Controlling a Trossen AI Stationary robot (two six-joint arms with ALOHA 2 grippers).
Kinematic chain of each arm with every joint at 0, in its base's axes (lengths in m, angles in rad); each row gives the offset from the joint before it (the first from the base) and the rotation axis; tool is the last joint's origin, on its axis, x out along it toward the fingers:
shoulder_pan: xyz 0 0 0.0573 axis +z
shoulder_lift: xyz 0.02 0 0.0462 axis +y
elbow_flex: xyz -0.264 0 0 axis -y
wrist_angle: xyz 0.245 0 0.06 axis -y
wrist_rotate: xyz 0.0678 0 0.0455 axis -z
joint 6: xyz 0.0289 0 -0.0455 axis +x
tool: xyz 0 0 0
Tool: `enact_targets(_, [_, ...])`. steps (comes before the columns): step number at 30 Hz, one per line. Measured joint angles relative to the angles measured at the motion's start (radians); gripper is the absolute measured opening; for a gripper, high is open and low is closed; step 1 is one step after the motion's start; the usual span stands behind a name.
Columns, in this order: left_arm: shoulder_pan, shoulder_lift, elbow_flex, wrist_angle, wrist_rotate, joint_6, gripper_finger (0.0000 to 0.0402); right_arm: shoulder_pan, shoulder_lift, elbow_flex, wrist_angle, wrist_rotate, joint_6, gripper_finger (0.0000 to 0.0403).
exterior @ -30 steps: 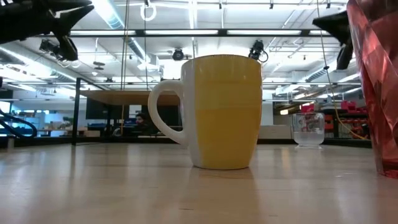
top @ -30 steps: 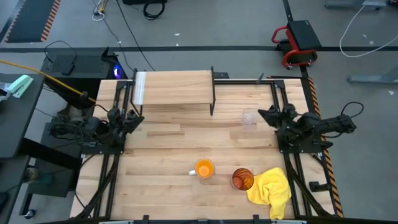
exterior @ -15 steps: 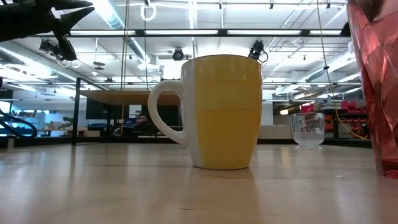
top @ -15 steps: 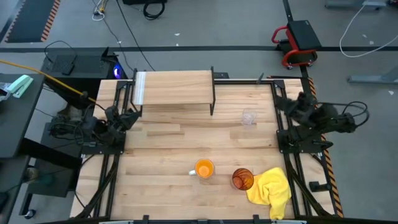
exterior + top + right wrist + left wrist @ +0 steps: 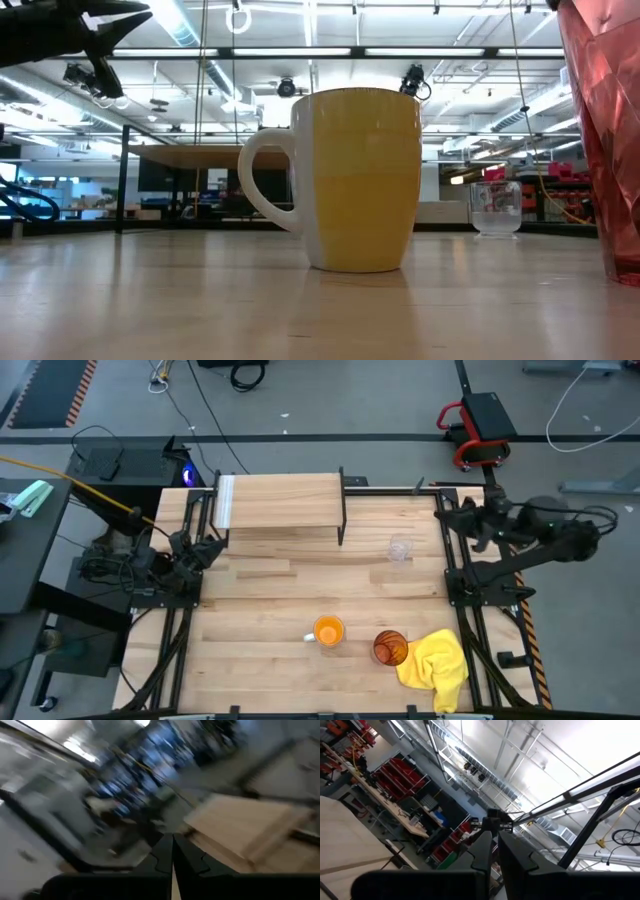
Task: Stack small to large cups/mugs on shelf
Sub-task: Put the transparent mug on the shelf
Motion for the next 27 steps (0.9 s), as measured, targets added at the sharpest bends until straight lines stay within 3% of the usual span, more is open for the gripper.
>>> enact_targets(6, [0.000,0.000,0.000,-0.026,0.000,0.000,0.0035,0.000,0.224,0.273,-0.612,0.136,0.330,0.0018])
enact_targets(11, [0.000,0.000,0.000,-0.050,0.000,0.000,0.0033,0.000,0.350,0.316,-1.021,0.119,0.637,0.0018])
enact_targets(20, [0.000,0.000,0.000,-0.102,0.001,-0.014,0.0047,-0.103,0.388,0.144,-0.940,-0.049,0.672,0.0019])
enact_targets(27, [0.000,0.000,0.000,-0.109,0.004,-0.016,0.0058,-0.304,0.402,-0.048,-0.601,-0.230,0.440,0.0048])
